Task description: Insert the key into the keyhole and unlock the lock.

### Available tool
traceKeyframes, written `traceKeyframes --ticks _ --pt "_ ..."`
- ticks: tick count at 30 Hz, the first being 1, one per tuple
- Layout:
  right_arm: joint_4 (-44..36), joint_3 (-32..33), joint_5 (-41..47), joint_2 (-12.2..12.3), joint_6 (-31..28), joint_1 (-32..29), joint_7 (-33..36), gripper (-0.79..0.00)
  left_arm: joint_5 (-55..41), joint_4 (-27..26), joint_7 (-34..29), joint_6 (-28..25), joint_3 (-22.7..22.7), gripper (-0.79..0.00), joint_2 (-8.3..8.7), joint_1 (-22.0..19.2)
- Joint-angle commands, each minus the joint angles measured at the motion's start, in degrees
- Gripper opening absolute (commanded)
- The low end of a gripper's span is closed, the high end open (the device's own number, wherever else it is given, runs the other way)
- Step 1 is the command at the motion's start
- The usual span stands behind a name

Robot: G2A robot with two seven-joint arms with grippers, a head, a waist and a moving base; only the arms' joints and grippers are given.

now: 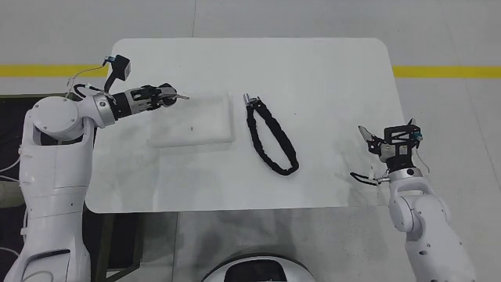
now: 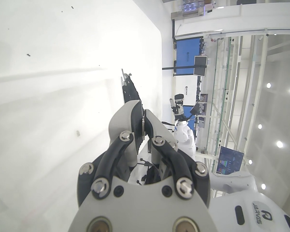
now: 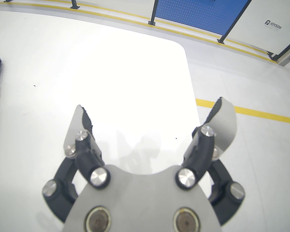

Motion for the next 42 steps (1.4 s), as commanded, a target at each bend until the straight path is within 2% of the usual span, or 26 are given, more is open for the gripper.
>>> traceKeyframes --ticks 1,9,11,13,14,15,18,23,28,37,39,42 --pt "0.0 0.0 0.0 0.0 0.0 0.0 0.0 0.000 0.2 0.0 0.0 0.0 0.0 -0.785 0.00 0.0" --pt "0.0 0.0 0.0 0.0 0.0 0.0 0.0 0.000 0.2 0.0 0.0 0.0 0.0 -0.785 0.00 0.0" --pt "0.0 -0.7 2.0 -0.1 -1.8 0.1 1.4 0.000 0.2 0.0 0.0 0.0 0.0 -0.785 0.00 0.0" --pt "-1.5 -3.7 6.5 -0.2 -6.6 2.7 10.3 0.000 0.2 0.0 0.0 0.0 0.0 -0.785 0.00 0.0" --pt "-1.9 -5.2 6.4 -0.3 -6.9 4.7 15.6 0.000 0.2 0.0 0.0 0.0 0.0 -0.785 0.00 0.0" --pt "-2.5 -7.3 7.3 -0.5 -6.2 6.9 19.7 0.000 0.2 0.0 0.0 0.0 0.0 -0.785 0.00 0.0" --pt "-1.8 -13.2 17.8 -1.5 -6.5 14.0 32.0 0.000 0.2 0.0 0.0 0.0 0.0 -0.785 0.00 0.0" --pt "-0.4 -21.6 22.4 -3.1 -2.7 25.3 47.2 0.000 0.2 0.0 0.0 0.0 0.0 -0.785 0.00 0.0" --pt "-0.9 -25.9 23.1 -4.7 2.8 31.6 51.2 0.000 0.2 0.0 0.0 0.0 0.0 -0.785 0.00 0.0" --pt "-0.9 -25.9 23.1 -4.7 2.8 31.6 51.2 0.000 0.2 0.0 0.0 0.0 0.0 -0.785 0.00 0.0" --pt "-1.0 -25.8 27.1 -4.7 1.2 28.1 50.7 0.000 0.2 0.0 0.0 0.0 0.0 -0.785 0.00 0.0" --pt "3.9 -28.1 35.8 -5.7 -1.0 32.9 58.6 0.000 0.2 0.0 0.0 0.0 0.0 -0.785 0.00 0.0"
